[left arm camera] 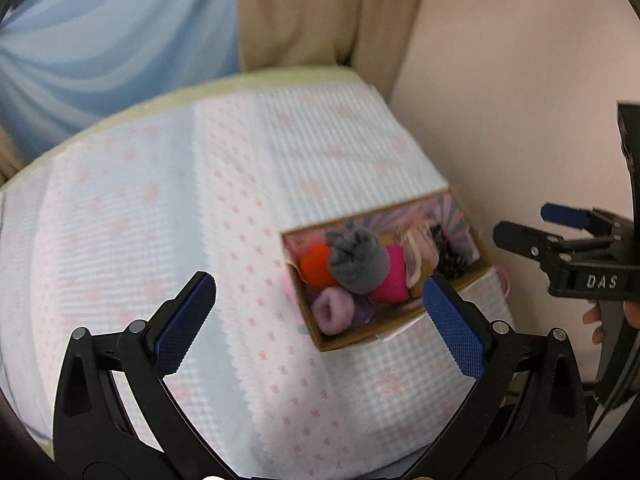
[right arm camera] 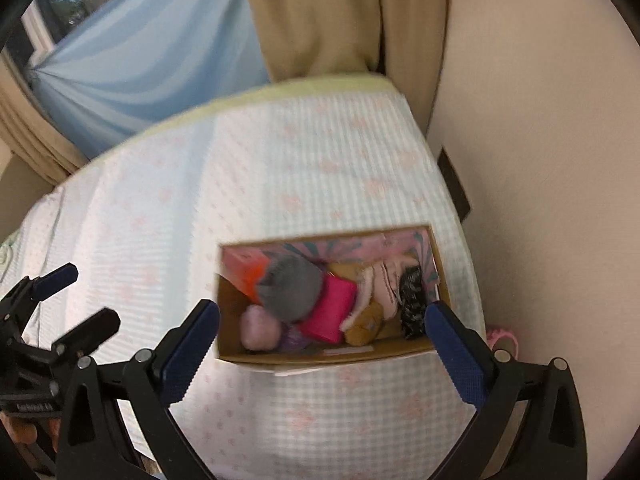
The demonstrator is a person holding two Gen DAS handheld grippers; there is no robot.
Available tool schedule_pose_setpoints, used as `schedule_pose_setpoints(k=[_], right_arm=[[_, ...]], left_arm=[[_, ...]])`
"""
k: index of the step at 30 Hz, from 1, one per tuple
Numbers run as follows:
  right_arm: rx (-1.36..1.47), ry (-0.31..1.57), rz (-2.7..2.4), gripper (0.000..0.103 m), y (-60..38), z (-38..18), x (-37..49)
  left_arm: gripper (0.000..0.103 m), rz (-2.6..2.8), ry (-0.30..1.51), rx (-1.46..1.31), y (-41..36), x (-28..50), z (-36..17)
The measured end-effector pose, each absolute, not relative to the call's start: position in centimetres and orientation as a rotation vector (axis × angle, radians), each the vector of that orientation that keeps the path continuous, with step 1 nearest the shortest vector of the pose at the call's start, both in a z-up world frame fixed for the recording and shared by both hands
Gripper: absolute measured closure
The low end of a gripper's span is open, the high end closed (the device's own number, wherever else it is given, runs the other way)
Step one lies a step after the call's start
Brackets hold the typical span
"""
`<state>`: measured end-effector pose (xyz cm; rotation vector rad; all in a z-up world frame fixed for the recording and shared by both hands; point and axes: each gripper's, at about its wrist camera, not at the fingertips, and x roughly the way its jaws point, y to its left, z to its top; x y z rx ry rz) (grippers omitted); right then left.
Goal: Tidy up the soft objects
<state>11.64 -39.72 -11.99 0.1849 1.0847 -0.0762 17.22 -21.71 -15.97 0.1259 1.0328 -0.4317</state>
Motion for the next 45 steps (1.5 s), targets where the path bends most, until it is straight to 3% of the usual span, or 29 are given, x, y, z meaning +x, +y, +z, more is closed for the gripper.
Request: schedule_pose_setpoints(k=[7,15,45], right_arm=[[0.13,0.905,-0.053,0.001,-34.2,-2.3,8.1],[0.061,0.761,-0.033,0.001,-29.0,3.2,4.7],[0.058,0.688,-0.062,0.001,-27.4,4.1,1.4]], left_arm=[[0.0,-0.337,0.853,0.038,-14.8,13.7,-6.3],[0.0,-0.231,0.693,0.015,-10.1,9.0,-0.2],[0.0,-0.192,0.603,0.003,-8.1,3.9,1.1]])
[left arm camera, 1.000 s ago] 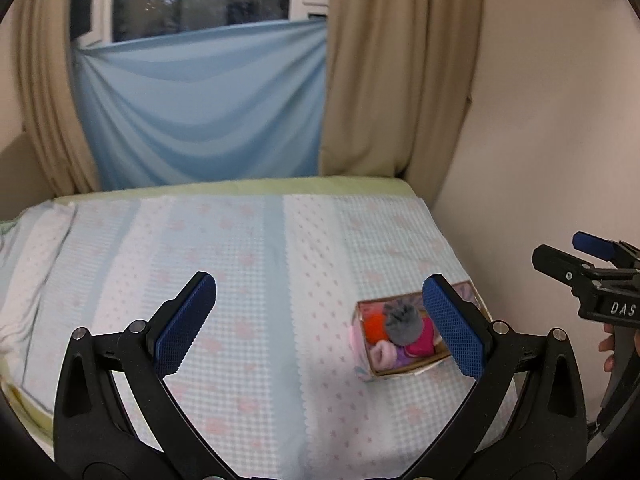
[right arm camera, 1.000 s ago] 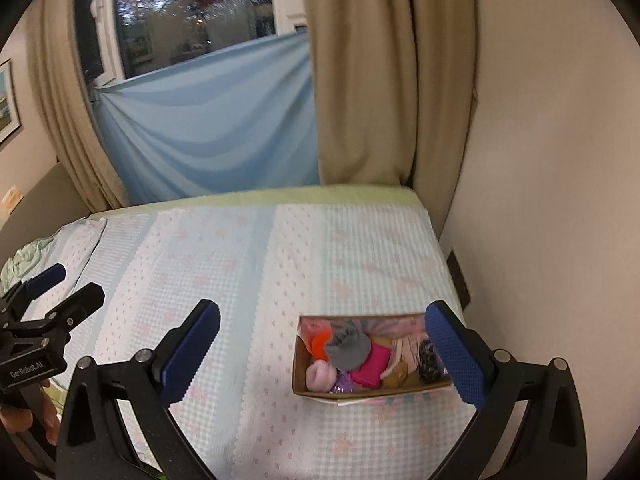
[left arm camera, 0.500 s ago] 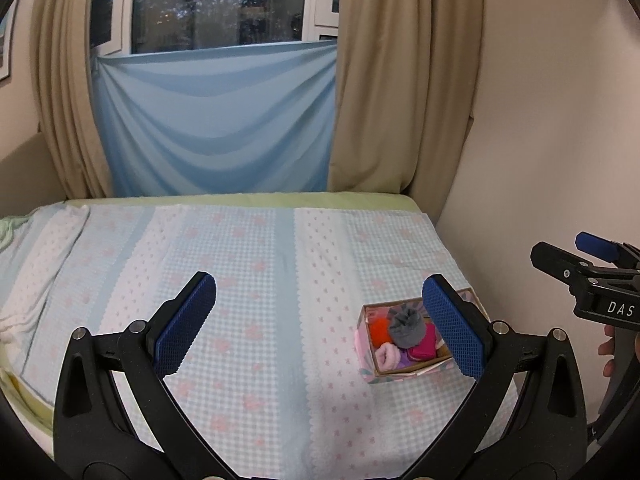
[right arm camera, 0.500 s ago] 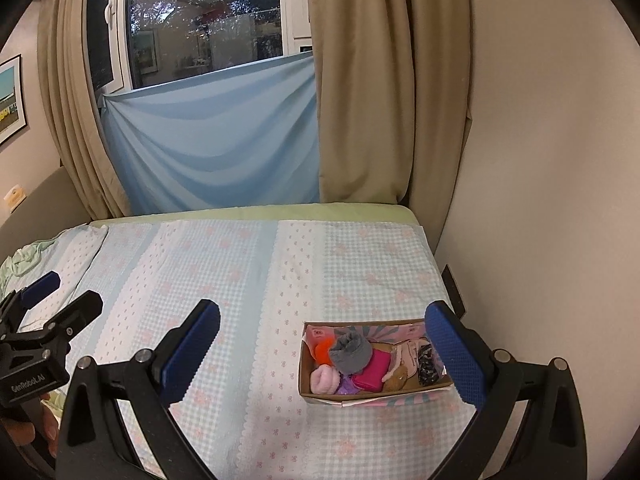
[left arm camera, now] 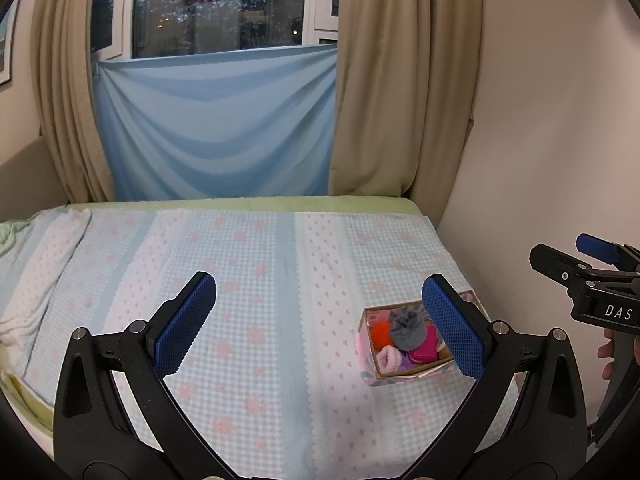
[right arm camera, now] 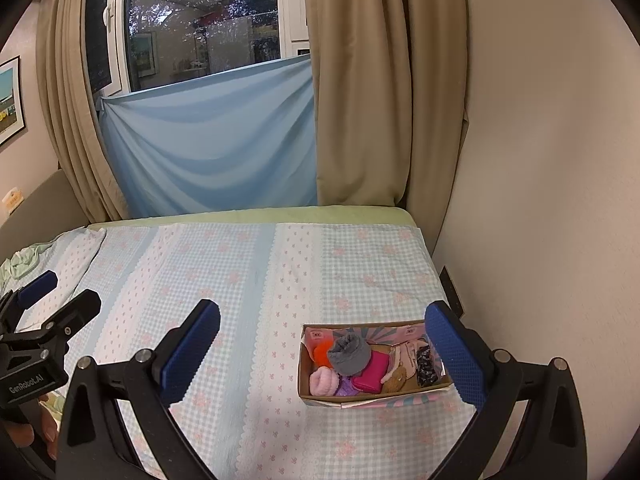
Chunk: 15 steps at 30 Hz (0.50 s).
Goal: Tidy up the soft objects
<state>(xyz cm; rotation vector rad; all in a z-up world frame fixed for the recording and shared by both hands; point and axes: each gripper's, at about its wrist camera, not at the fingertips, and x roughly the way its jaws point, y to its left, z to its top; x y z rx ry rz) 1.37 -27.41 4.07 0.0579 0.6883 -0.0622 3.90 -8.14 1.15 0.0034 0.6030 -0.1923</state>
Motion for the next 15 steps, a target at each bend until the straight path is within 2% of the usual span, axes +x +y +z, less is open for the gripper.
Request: schedule_pose_setpoints(k=[15], right_arm=[[0.061,0.685,-0.061,0.001,-27.43,3.76,1.78]], left_arm=[[0.0,-0.185,0.581,0.017,-8.51,4.06,1.72]])
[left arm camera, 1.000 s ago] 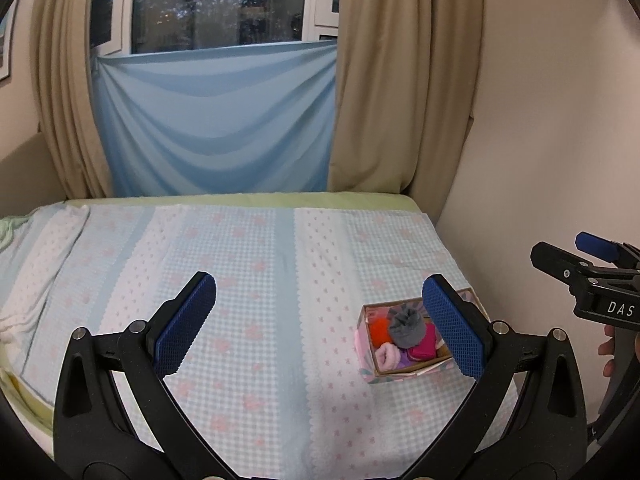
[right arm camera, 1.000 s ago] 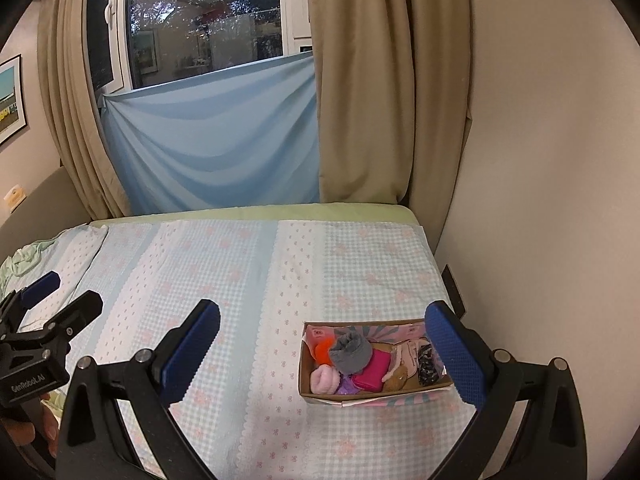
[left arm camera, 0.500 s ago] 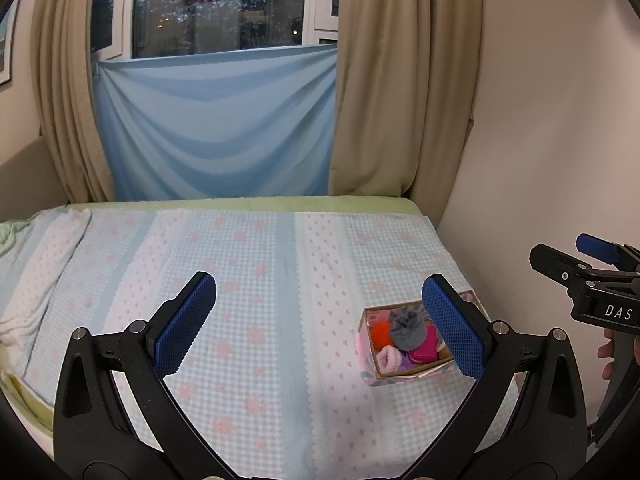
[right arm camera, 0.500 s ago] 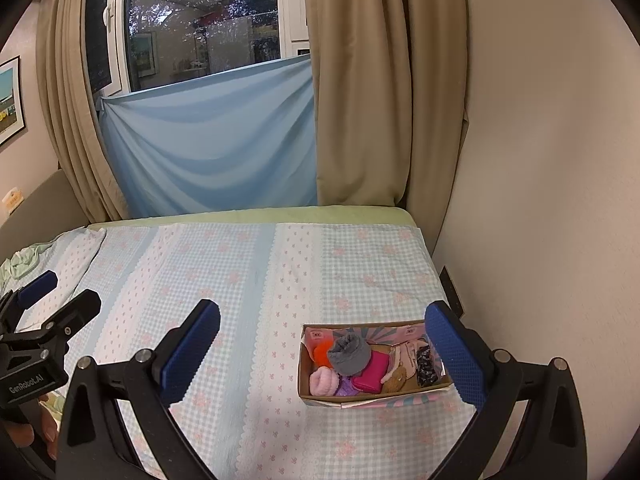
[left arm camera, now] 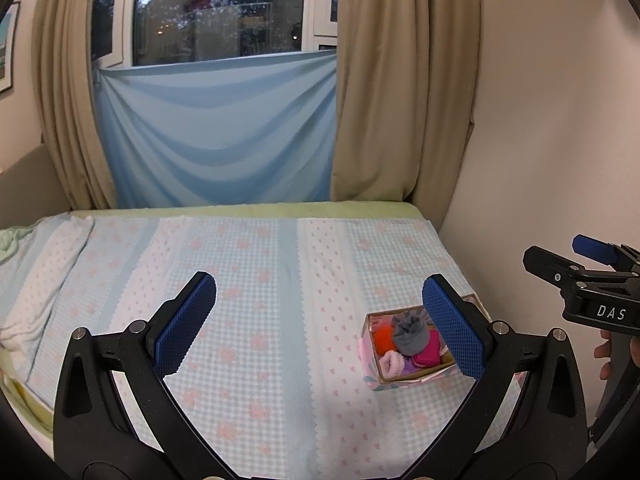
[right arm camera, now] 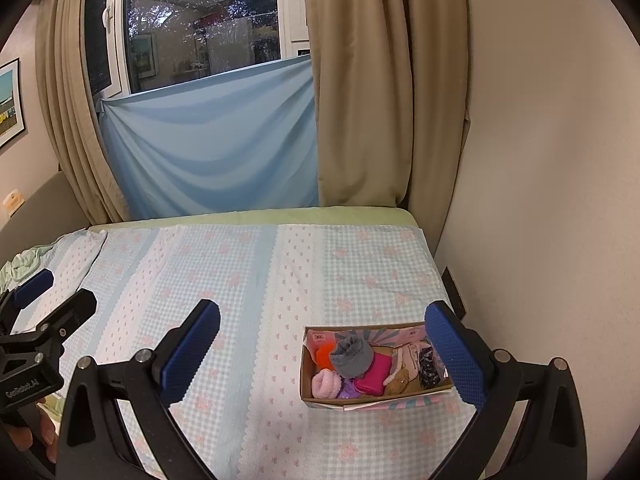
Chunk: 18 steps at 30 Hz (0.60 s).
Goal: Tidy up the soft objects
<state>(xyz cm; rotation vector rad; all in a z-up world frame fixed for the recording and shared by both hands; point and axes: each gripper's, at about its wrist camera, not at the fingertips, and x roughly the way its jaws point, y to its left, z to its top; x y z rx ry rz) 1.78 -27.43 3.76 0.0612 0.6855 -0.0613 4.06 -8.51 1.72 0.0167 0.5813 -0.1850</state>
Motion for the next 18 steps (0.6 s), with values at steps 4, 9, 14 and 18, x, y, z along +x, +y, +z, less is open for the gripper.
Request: schedule_pose_setpoints(k=[4,9,14,18], right_arm=[[0.06,0.685,-0.06,0.001,-27.45,3.81,1.81],[0.054,0.68,-0.063,0.001,-27.35,3.87,2.01],[0.045,0.677,-0.065,0.001,-27.29,3.9,2.38],[0.041,0.678,-0.066,0.001,-27.2,3.96,2.34]], left_arm=[[0.0,-0.183,0.576,0.016,-8.32,3.97,1.82],[0.0,-0.18,0.573,0.016,-8.41,3.92,1.82],[0.0,-0.182,0.572,0.014,-8.33,3.94,1.8],[0.0,-0.188,0.574,0.009,-8.21,3.92,1.84]])
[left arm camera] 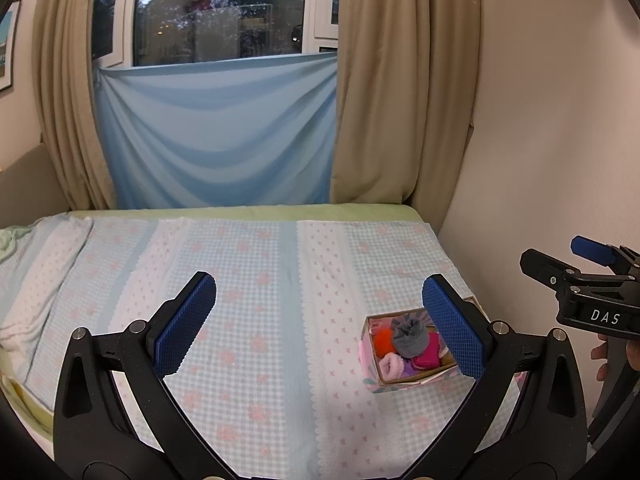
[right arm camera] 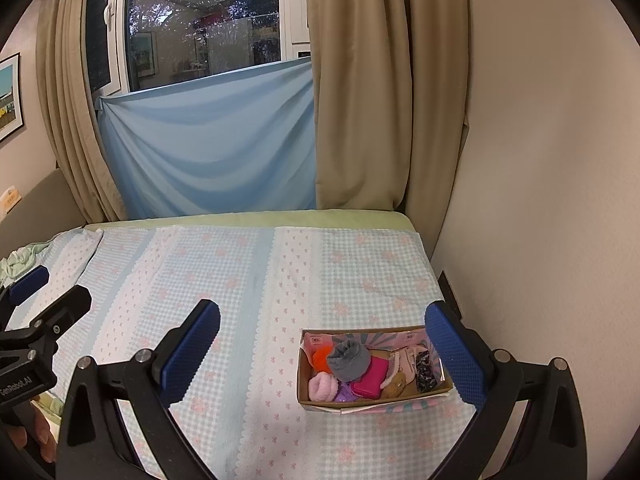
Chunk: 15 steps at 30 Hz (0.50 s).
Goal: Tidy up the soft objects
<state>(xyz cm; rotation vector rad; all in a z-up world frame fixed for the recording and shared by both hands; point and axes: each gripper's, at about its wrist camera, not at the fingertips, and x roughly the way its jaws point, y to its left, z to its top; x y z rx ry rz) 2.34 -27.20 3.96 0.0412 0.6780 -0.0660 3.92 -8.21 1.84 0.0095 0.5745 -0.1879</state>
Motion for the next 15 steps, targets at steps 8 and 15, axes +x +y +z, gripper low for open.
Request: schedule_pose_setpoints(k=[8,15], right_arm=[[0.037,0.672,-0.06,0.001,-26.8,3.98,2.34],[0.038,0.671,-0.057,0.001,-26.76,4.03,2.3]], left_arm=[[0.0,-0.186,0.573,0.012,-8.11,4.03,1.92],[0.0,-0.182,0.574,0.01,-7.66,4.14,1.82]])
